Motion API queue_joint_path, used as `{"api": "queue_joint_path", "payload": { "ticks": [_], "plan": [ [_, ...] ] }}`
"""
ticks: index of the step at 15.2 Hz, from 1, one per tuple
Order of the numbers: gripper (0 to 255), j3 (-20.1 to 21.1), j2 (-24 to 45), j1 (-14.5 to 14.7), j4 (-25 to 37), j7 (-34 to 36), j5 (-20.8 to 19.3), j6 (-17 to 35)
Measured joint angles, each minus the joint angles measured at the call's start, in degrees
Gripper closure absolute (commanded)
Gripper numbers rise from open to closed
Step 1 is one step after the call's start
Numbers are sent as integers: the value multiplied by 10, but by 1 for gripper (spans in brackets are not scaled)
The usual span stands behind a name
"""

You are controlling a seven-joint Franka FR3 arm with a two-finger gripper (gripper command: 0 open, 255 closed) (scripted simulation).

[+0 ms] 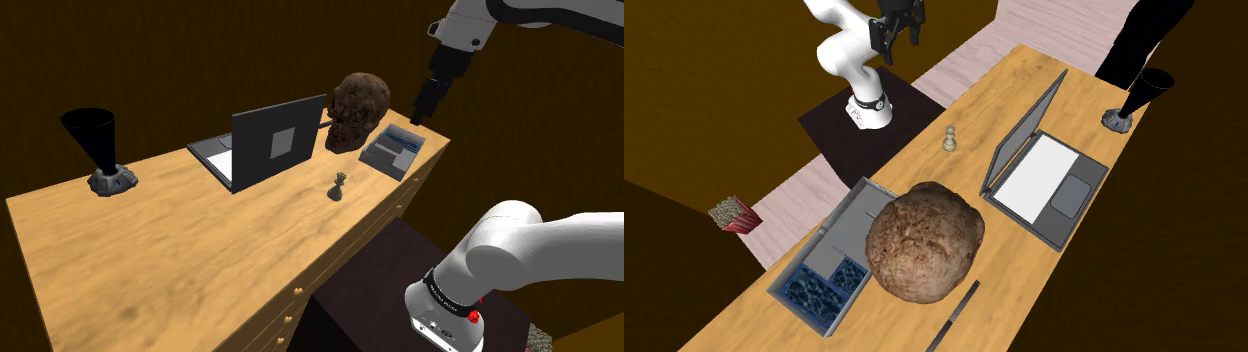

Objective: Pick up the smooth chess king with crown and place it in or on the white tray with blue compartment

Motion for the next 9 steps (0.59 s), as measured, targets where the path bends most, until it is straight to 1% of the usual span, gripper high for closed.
{"api": "queue_joint_path", "payload": {
  "ticks": [1, 3, 5, 9],
  "plan": [
    [0, 0, 0, 0, 0, 0, 0, 0],
    [0, 2, 1, 0, -23, 5, 2, 26],
    [0, 7, 4, 1, -55, 15, 7, 65],
    [0, 20, 32, 6, -102, 39, 20, 151]
  ]
}}
